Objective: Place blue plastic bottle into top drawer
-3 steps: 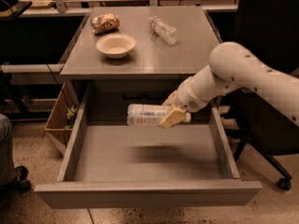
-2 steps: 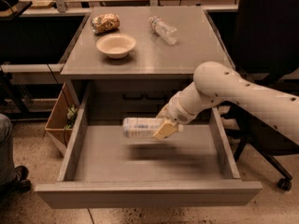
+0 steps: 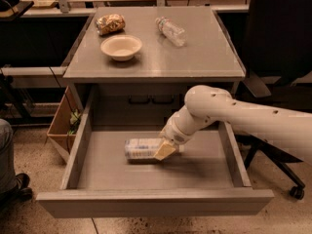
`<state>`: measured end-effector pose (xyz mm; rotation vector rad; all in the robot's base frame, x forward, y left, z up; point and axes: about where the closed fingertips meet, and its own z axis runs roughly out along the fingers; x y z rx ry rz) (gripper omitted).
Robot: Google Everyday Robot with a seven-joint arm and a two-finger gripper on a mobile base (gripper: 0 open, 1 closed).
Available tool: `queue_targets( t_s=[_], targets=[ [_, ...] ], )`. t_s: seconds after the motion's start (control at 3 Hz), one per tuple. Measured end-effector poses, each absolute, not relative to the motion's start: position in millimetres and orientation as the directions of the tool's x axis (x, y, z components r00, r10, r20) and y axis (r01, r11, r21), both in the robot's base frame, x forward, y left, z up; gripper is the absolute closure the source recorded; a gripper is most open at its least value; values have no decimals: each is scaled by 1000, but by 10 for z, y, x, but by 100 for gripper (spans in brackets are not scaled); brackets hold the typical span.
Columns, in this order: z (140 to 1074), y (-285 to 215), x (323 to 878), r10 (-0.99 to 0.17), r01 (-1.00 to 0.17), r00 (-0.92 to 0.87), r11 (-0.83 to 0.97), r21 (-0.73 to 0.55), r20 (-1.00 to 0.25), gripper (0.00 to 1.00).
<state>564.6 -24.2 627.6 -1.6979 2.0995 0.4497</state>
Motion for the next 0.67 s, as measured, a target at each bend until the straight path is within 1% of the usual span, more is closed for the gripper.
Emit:
queue_targets(
  t_s=[0.67],
  targets=[
    [6163, -232, 5635, -854, -976, -195, 219, 6, -483, 35]
  ],
)
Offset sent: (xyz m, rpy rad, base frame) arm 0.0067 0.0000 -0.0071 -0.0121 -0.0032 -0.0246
